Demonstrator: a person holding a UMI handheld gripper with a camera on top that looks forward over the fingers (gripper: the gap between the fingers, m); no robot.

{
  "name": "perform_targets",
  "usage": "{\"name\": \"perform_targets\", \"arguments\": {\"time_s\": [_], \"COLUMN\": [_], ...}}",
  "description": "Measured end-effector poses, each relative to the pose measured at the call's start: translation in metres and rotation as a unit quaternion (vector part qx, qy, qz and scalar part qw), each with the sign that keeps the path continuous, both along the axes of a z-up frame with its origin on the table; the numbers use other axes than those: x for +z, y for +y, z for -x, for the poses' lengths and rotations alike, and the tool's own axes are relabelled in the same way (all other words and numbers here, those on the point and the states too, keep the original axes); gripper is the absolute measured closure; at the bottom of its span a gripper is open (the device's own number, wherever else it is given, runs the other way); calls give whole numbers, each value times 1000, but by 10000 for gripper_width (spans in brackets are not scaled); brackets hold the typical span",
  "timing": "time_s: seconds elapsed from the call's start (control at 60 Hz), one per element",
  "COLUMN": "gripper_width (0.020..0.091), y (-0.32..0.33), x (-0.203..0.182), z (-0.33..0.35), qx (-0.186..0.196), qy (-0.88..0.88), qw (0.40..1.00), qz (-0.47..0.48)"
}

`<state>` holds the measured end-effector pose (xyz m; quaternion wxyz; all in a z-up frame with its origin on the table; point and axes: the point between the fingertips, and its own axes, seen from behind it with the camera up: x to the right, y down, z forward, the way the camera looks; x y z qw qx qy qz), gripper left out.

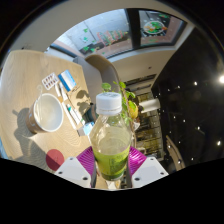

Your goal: Pour water

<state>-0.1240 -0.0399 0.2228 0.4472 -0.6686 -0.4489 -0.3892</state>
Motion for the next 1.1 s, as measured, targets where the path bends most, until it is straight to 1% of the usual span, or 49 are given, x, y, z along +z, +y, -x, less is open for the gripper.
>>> {"name": "perform_targets", "arguments": {"time_s": [0.117,0.183,0.3,0.383,0.55,0.733,0.75,0.767,0.833,0.95,1.0,1.017,1.05,1.1], "gripper_width": [698,697,698,698,698,695,686,674,659,596,557,530,440,238], "y": [-7,-8,-7,-5,-3,-11,-12,-10,-14,-11,-12,-14,-17,-24], "x": [7,1,-25,-51,-102,-151,-154,-148,-150,-150,-153,-157,-162,-164], "z": [-3,-1,-2,-1,-1,-12,-14,-15,-17,-18,-18,-16,-16,-15], "qx": [-18,-25,-46,-56,-65,-90,-90,-81,-82,-83,-91,-96,-108,-117], "qy": [182,274,414,479,524,550,549,558,566,571,568,567,563,562], "qw": [983,961,907,871,841,819,820,817,812,809,809,809,808,805], "qz": [13,33,70,95,117,133,135,122,116,110,116,121,135,150]}}
